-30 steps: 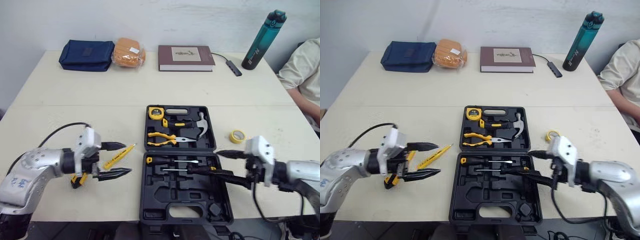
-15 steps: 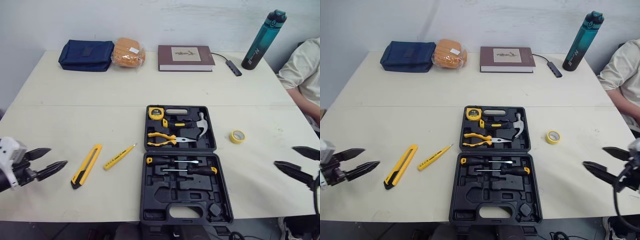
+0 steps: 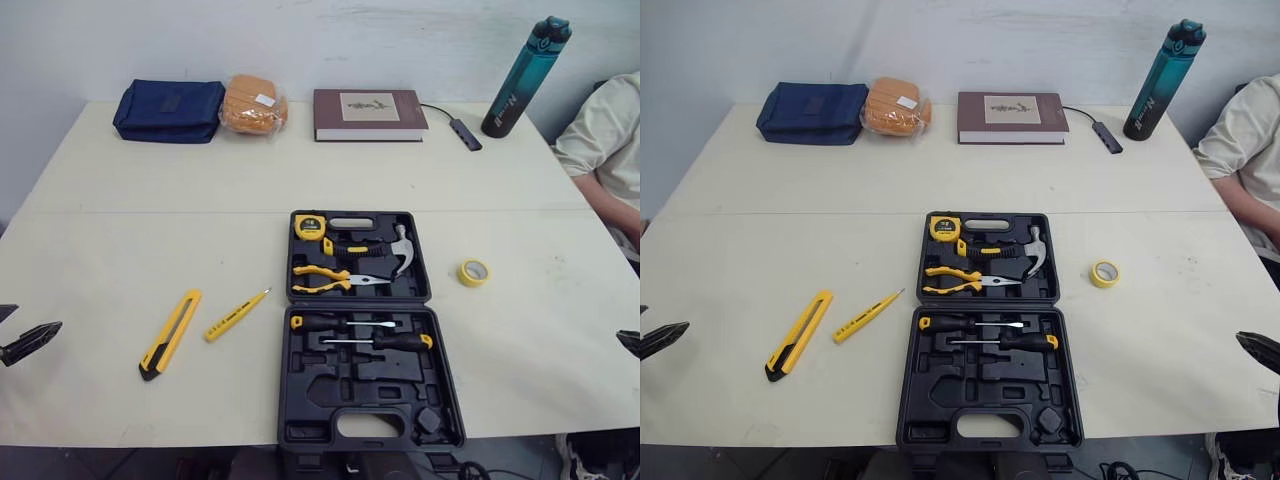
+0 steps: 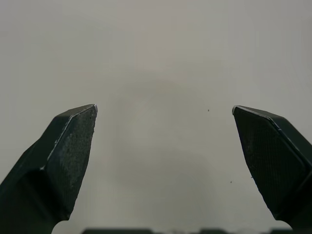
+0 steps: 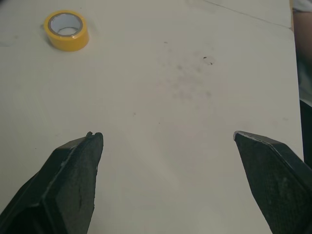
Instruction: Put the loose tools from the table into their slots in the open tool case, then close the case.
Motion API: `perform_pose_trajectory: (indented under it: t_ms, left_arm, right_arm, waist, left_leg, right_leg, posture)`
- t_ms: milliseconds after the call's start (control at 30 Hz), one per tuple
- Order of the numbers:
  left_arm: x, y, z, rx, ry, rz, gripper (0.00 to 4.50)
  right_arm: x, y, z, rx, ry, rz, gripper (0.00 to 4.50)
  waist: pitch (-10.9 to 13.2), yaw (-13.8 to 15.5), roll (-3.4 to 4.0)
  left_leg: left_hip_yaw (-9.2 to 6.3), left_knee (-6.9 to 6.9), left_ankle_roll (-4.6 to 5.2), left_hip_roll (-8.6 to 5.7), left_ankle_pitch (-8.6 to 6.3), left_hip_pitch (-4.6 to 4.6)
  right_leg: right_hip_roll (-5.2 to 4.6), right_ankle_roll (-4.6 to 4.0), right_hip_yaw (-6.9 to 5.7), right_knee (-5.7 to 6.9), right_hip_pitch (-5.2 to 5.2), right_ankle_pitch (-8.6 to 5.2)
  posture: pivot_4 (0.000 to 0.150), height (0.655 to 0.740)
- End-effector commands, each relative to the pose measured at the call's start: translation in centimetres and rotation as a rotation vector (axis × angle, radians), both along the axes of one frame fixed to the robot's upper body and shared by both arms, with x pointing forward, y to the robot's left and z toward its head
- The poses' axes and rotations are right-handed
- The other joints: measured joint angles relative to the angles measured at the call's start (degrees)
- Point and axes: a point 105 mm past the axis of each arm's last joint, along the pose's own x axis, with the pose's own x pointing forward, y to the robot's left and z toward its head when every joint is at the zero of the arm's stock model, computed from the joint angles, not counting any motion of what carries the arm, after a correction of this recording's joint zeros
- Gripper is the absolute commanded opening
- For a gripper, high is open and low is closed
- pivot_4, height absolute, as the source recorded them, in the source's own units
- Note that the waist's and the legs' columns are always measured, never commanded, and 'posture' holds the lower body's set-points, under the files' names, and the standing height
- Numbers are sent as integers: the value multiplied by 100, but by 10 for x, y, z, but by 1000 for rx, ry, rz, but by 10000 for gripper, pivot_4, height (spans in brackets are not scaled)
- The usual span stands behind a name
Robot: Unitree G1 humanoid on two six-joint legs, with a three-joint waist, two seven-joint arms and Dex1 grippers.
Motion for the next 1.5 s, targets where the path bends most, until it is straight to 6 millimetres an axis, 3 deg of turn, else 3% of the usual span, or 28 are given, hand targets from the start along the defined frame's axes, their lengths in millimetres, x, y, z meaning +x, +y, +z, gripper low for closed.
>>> perform_pose_trajectory:
  t_ms: [33,233,367,600,767,1033,1500]
  left_arm:
    - [10,-20,8,19,-24,-99,45000]
    - [22,-80,11,-9,-22,-317,45000]
    - [26,-126,11,-41,-8,-462,45000]
    - [29,-173,1,-57,27,-620,45000]
    - [39,-196,-9,-76,38,-660,45000]
    - [37,-218,-28,-106,92,-666,45000]
    - [47,-227,-46,-43,96,-585,45000]
  right_arm:
    - [11,20,16,-27,-58,73,44663]
    - [30,82,25,24,-81,268,44663]
    - [33,140,33,92,-77,472,44663]
    - [22,213,50,146,-51,804,44663]
    - [11,258,64,158,-67,1046,44663]
    - [6,286,76,158,-99,1208,44663]
    - [18,289,65,119,-94,1255,44663]
  waist:
    - [0,-2,1]
    - [1,2,2]
    - [2,5,3]
    - [3,9,4]
    - [3,7,4]
    - [3,8,3]
    - [2,16,3]
  left_leg:
    - [0,0,0,0,0,0]
    - [-2,-1,-17,1,9,-3]
    - [-6,0,-23,0,13,-8]
    - [-9,4,-26,-1,15,-10]
    - [-11,11,-25,-1,16,-14]
    - [-13,17,-25,2,17,-27]
    - [-16,18,-22,3,21,-24]
  right_leg:
    - [-1,0,0,1,0,0]
    - [-1,1,0,5,-1,1]
    - [0,2,-1,5,-2,1]
    - [3,3,-1,4,-1,2]
    - [5,4,-1,3,-3,2]
    - [2,5,-3,-8,-9,2]
    - [0,5,-4,-2,-7,2]
  posture:
    - [1500,7400]
    - [1500,7400]
    - [1500,7400]
    - [1500,7400]
    - [1500,7400]
    - [1500,7400]
    - [1500,7400]
